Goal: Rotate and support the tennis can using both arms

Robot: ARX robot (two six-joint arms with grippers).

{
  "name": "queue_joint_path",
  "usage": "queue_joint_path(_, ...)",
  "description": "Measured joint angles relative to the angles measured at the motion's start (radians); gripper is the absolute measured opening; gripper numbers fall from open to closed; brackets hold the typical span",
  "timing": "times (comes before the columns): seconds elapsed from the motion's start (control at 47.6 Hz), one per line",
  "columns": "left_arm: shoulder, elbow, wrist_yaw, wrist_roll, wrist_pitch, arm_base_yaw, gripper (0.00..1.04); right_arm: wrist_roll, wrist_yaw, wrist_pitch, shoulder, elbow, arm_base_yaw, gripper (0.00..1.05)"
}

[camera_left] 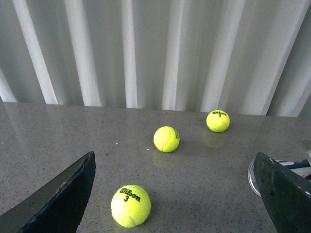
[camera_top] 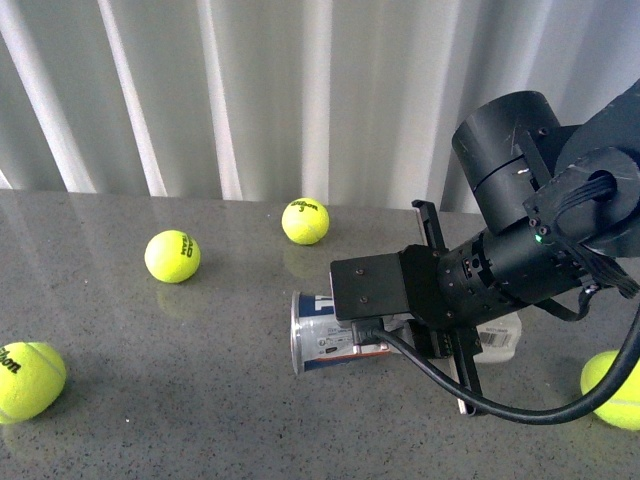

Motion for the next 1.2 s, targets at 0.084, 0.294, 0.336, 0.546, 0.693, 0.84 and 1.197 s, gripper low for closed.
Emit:
queue_joint_path(0.084,0.0,0.0,0.0,0.0,0.0,0.0,0.98,-0.062,-0.005,-0.01,0.058,0.057,0.0,0.12)
queue_joint_path(0.294,0.0,0.0,0.0,0.0,0.0,0.0,0.98,-0.024,-0.015,0.01,0.108,0.103,0.026,0.11)
queue_joint_path(0.336,0.0,0.0,0.0,0.0,0.0,0.0,0.98,-0.011,-0.015,0.015,0.109,0.098,0.031,0.11)
queue_joint_path(0.546,0.0,0.0,0.0,0.0,0.0,0.0,0.98,0.054,-0.041,0.016,0.105,0.034,0.049,0.49)
queue_joint_path(0.693,0.0,0.0,0.0,0.0,0.0,0.0,0.98,0.09,-0.051,0.015,0.095,0.011,0.053,0.69)
queue_joint_path(0.84,0.0,0.0,0.0,0.0,0.0,0.0,0.98,0.133,-0.072,0.021,0.083,-0.015,0.058,0.91)
queue_joint_path(1.197,0.0,0.0,0.0,0.0,0.0,0.0,0.98,0.247,-0.137,-0.002,-0.019,-0.056,0.065,0.98)
